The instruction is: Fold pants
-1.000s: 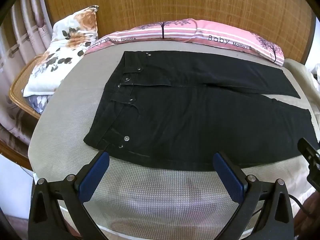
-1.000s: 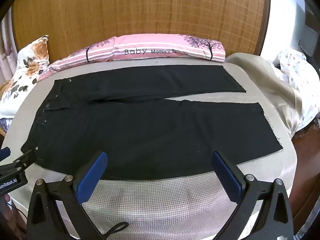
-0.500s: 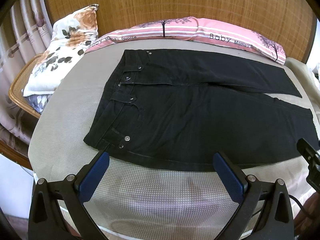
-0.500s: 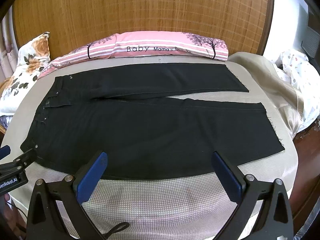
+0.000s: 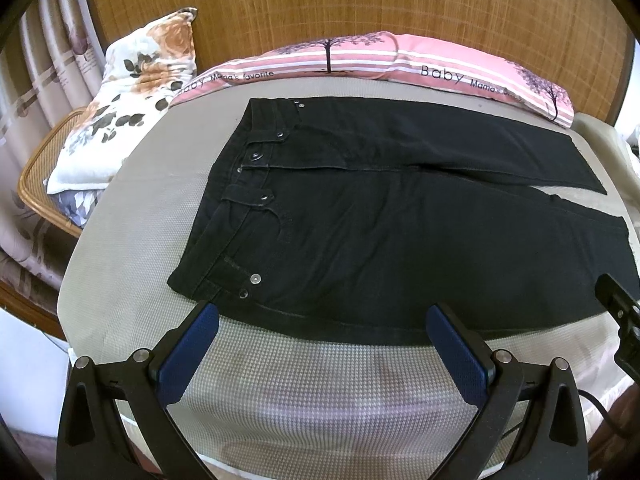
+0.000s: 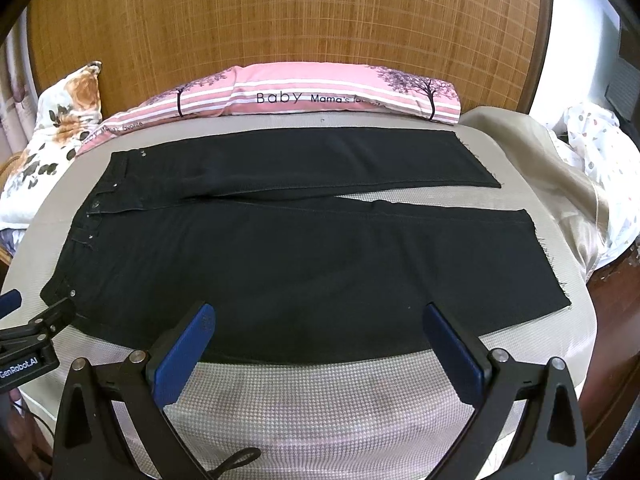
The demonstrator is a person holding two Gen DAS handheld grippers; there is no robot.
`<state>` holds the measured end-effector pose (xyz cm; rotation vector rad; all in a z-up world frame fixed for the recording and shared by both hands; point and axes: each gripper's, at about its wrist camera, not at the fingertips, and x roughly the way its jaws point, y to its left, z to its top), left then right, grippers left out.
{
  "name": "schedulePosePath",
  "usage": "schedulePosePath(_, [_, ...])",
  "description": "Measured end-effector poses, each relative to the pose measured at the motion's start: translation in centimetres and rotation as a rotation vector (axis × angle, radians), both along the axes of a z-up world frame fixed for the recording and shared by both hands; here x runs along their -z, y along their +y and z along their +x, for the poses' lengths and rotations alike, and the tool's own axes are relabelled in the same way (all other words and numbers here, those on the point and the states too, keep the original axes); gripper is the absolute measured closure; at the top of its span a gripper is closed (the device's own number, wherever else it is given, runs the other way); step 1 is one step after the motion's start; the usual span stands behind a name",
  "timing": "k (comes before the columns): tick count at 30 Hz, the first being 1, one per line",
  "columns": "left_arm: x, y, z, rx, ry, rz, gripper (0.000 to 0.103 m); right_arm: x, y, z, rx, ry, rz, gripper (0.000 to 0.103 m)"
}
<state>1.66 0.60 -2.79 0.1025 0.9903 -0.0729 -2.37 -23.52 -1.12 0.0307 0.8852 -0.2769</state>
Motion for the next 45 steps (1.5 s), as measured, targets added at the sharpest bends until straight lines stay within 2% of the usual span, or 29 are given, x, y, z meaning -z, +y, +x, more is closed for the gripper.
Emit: schedulePosePath(45, [0.4, -0.5, 1.4, 0.009, 0.014, 0.022, 0.0, 0.5, 0.6, 1.6, -0.023, 0.016, 0.014, 0.0])
